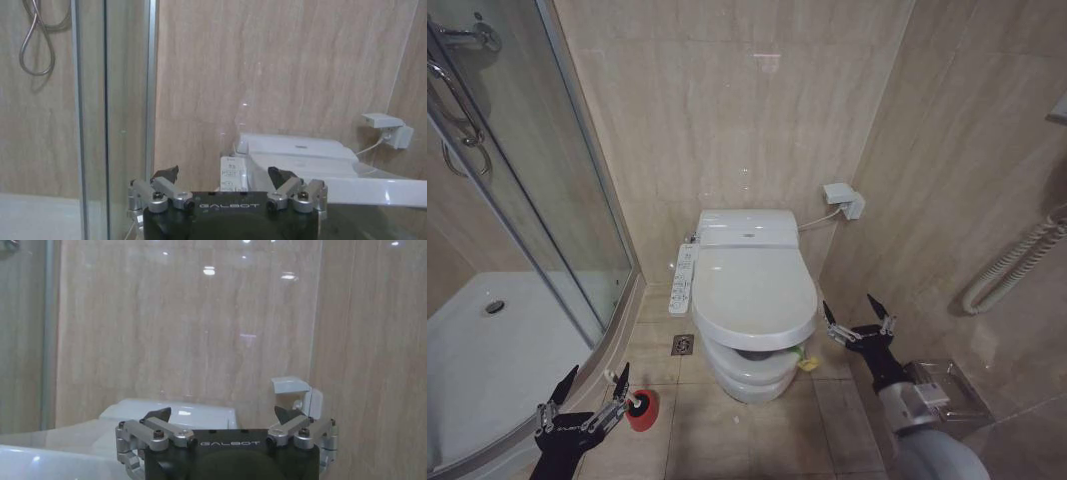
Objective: Open the toilet lid, clean the toilet bowl with a toilet brush, close the toilet lid, and flush.
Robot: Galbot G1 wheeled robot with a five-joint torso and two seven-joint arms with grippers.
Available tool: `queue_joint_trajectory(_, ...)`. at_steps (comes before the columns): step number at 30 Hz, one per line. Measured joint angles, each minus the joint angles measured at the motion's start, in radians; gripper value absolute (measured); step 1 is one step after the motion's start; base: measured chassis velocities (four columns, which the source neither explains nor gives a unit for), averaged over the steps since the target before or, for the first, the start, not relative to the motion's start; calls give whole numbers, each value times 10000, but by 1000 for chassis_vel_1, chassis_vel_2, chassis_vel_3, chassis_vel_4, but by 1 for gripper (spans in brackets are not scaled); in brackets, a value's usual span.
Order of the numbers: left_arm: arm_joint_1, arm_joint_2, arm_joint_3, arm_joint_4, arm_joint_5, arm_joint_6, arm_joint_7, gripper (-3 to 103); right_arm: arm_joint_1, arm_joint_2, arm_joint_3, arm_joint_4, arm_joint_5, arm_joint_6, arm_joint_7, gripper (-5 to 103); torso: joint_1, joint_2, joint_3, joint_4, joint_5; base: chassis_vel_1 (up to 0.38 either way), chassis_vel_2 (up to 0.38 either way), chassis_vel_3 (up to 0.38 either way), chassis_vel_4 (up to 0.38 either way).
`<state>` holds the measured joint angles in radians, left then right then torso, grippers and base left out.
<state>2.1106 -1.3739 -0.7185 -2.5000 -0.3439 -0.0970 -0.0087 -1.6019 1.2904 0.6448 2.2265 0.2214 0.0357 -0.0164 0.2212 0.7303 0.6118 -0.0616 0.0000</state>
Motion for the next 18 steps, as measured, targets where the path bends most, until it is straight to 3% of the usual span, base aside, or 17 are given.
queue_joint_trajectory(4, 1, -1, 0, 0, 0, 0, 0, 92, -489, 216, 247, 327, 62, 46, -137, 100, 0, 0, 0, -1, 1, 0, 0, 0, 0)
queue_joint_trajectory(10, 0, 0, 0, 0, 0, 0, 0, 92, -1841, 547, 822, 1560, 543, -540, 28, 100, 0, 0, 1, -4, -2, 0, 0, 0, 0)
queue_joint_trajectory(18, 0, 0, -1, 0, 0, 0, -1, 92, -2214, 683, 1123, 2023, 770, -730, 8, 100, 0, 0, 1, 1, 0, 0, 0, 0, 0)
